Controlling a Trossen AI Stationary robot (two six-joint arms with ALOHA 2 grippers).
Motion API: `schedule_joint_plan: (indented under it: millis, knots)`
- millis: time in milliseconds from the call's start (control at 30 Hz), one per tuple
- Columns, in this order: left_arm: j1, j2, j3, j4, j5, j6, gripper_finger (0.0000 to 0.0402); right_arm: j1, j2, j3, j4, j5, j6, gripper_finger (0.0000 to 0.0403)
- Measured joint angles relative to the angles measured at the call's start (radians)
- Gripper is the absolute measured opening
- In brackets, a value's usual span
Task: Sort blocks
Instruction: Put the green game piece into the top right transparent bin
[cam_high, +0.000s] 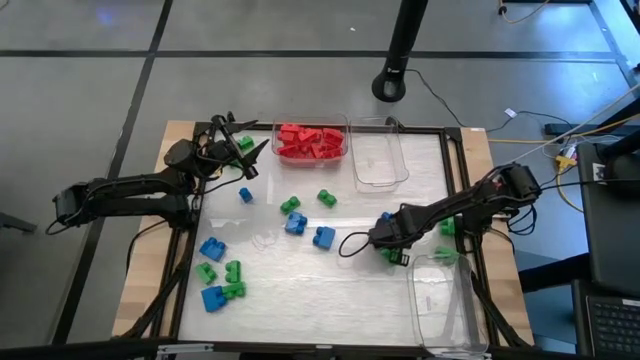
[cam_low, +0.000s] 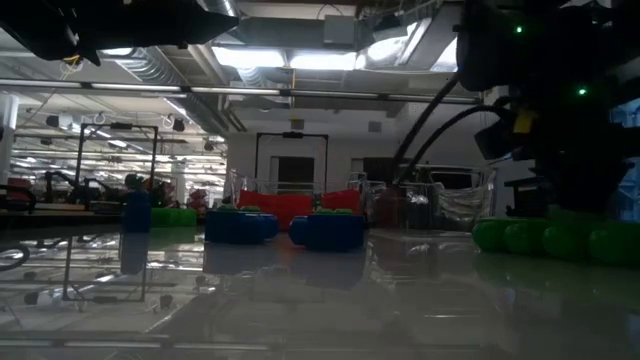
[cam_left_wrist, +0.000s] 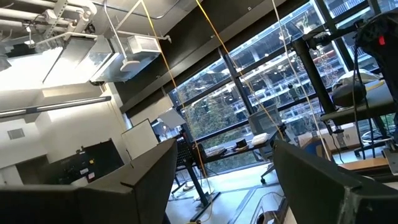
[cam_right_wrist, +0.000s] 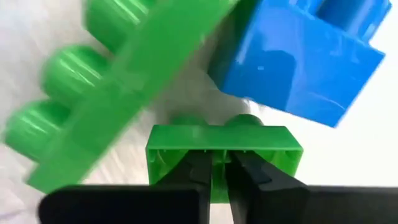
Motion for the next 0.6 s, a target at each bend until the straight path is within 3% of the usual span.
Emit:
schedule_joint_plan:
  millis: [200,400,600]
  knots:
    - [0.0,0.0,0.0,0.0,0.0,0.0,0.0253,0.0,0.001,0.106,-0.14,0.023,-0.042,0.0012]
    - [0.0,0.0,0.0,0.0,0.0,0.0,0.0253,-0.001,0.001,0.257,-0.245,0.033,-0.097,0.0019]
    - [0.0,0.0,0.0,-0.001,0.0,0.0,0.0253,-0.015,0.0,0.418,-0.325,0.183,-0.18,0.0016]
